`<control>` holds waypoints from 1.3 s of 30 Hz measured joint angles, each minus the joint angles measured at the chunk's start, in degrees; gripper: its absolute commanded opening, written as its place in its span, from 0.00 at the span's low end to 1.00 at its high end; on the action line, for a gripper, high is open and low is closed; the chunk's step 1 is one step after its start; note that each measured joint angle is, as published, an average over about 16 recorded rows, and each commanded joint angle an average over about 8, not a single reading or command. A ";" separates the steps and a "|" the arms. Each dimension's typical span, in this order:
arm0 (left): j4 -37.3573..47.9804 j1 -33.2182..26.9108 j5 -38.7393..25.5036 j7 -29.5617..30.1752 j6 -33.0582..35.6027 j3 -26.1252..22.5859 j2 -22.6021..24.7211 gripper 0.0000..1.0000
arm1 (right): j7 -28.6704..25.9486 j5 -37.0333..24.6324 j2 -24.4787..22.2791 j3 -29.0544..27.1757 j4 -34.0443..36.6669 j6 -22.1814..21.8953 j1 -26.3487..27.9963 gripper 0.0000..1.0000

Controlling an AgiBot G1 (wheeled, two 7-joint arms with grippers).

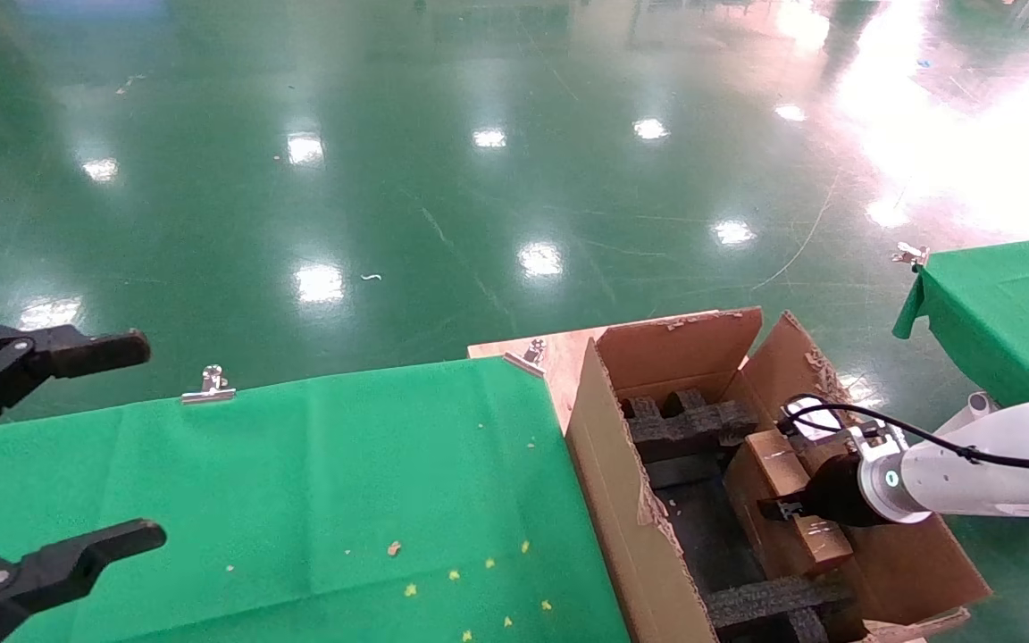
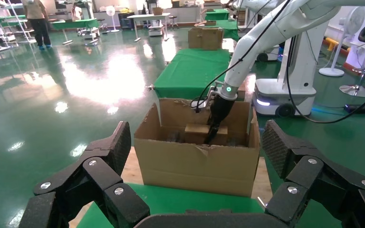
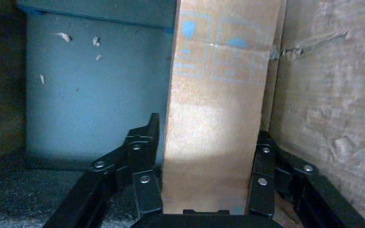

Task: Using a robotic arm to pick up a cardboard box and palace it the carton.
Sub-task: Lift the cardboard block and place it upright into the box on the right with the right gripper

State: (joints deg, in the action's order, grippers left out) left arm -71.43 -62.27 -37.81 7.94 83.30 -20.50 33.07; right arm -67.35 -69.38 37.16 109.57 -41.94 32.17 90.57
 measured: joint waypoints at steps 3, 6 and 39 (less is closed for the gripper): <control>0.00 0.00 0.00 0.00 0.00 0.00 0.00 1.00 | 0.18 -0.15 -0.27 -0.08 -0.60 0.02 0.50 1.00; 0.00 0.00 0.00 0.00 0.00 0.00 0.00 1.00 | 0.29 -0.38 -0.60 -0.13 -1.26 0.05 1.09 1.00; 0.00 0.00 0.01 0.00 0.00 -0.01 0.00 1.00 | 2.32 -12.13 -4.05 -0.69 -16.18 -2.36 16.78 1.00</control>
State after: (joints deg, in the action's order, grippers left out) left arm -71.43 -62.27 -37.80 7.94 83.30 -20.51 33.07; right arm -65.03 -81.52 33.11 108.87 -58.12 29.81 107.35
